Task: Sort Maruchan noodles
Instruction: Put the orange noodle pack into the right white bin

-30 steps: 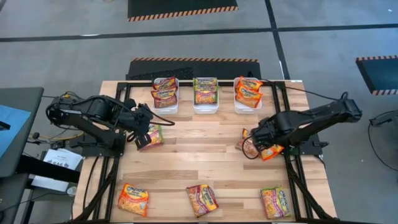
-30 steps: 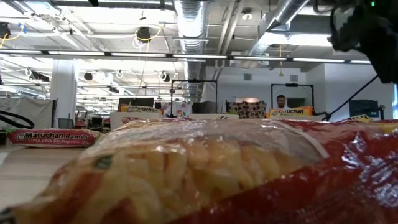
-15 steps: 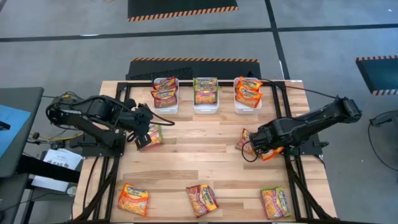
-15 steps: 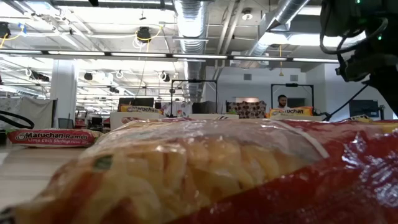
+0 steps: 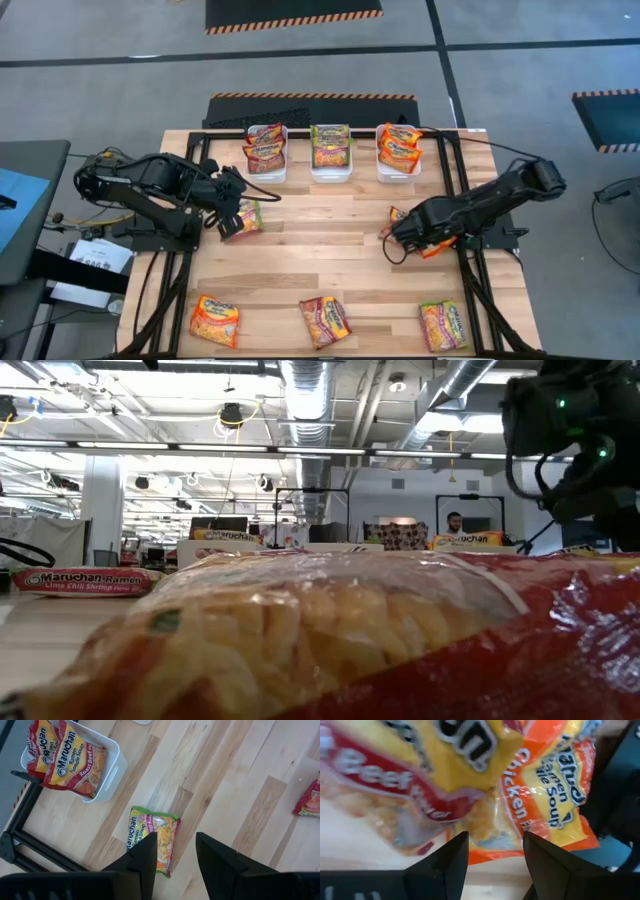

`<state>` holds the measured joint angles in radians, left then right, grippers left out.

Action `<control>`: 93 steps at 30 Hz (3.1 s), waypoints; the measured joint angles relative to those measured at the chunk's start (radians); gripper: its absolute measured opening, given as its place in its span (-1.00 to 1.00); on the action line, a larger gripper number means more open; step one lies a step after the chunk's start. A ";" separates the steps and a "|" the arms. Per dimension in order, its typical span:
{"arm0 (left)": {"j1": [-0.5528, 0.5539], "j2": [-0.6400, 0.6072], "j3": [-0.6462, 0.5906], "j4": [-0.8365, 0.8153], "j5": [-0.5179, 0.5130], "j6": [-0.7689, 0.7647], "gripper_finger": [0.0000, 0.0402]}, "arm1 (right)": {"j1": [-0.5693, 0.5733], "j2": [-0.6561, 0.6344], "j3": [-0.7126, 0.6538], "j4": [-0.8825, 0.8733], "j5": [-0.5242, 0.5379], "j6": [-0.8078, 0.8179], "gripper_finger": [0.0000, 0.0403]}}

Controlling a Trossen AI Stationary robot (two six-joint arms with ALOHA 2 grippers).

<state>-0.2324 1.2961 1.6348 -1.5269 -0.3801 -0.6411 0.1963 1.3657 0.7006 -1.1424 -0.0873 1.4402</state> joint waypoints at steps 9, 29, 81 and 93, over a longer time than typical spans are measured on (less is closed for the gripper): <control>0.000 0.000 0.000 0.000 0.000 0.001 -0.39 | -0.007 0.146 -0.004 0.046 -0.003 0.000 0.06; 0.000 0.000 0.000 0.000 0.000 0.031 -0.39 | -0.087 0.294 0.017 0.049 -0.109 -0.124 -0.93; 0.082 0.000 0.000 0.147 -0.339 0.157 -0.39 | -0.399 0.029 0.558 -0.286 0.791 -0.669 -0.97; 0.216 0.000 0.000 0.218 -0.419 0.245 -0.39 | -0.624 0.196 0.558 -0.163 0.851 -1.201 -0.97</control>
<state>-0.0163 1.2957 1.6348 -1.3089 -0.7990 -0.3962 -0.4276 1.5617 1.2587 -1.3054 0.7641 0.2392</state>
